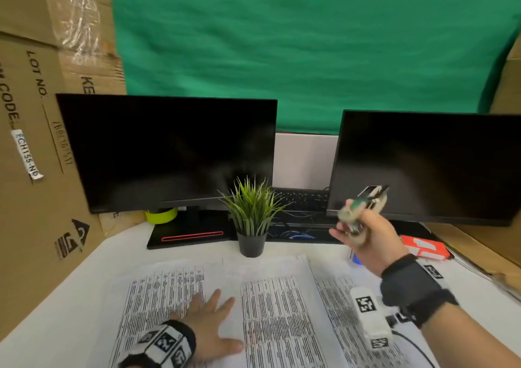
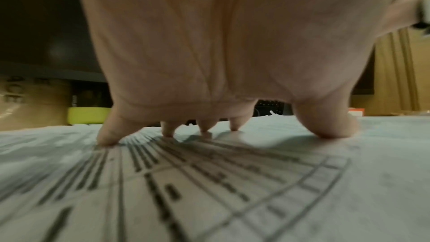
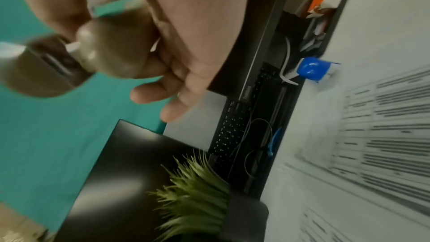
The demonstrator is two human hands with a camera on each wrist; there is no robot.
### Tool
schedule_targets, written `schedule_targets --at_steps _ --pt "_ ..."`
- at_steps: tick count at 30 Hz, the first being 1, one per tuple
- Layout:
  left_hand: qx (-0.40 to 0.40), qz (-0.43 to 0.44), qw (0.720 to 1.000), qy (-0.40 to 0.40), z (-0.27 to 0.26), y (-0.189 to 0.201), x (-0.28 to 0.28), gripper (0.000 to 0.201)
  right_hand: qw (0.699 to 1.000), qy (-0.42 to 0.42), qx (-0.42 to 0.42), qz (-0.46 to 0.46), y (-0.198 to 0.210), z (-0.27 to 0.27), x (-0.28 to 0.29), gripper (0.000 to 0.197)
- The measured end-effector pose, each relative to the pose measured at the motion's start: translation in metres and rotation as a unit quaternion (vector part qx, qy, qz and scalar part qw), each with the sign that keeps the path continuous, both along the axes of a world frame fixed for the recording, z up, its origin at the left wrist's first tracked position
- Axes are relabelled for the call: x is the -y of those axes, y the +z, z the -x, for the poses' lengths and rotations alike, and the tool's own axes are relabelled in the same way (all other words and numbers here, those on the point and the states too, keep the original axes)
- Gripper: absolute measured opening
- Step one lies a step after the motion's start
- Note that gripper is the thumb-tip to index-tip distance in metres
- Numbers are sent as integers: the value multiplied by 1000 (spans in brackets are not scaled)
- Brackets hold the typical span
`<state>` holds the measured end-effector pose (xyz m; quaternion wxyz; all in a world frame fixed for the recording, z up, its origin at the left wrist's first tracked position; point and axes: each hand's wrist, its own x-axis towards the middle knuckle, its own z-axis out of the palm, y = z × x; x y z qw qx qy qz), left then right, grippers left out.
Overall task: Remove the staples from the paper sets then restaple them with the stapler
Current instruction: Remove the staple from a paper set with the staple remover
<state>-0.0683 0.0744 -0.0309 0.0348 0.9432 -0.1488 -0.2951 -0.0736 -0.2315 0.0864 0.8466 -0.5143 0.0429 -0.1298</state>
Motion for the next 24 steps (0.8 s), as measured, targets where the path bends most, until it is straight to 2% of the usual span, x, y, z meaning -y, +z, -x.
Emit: schedule_targets --at_steps 2,3,5,8,13,15,18,21,24 --pt "-12 -8 1000 -4 8 1 -20 98 992 42 -58 101 -9 22 3 28" --pt "-19 -7 1000 2 10 4 -29 99 978 59 -107 170 -16 32 1 31" --pt "-17 -16 999 29 12 8 -46 99 939 94 -198 266 -34 49 -1 26" --pt "35 -37 997 53 15 17 -51 98 914 105 -290 264 -60 65 1 19" --pt "26 -52 997 -44 26 20 13 108 885 30 -290 362 -78 63 34 19" --pt "23 -71 994 -80 30 20 39 108 886 28 -308 345 -82 59 49 21" --pt "59 -67 985 -151 40 30 69 92 895 37 -333 294 -87 58 68 25" --pt "83 2 990 -113 45 28 79 93 901 47 -331 278 -90 59 80 31" --pt "50 -1 996 -74 43 17 74 103 887 67 -298 346 -90 56 81 41"
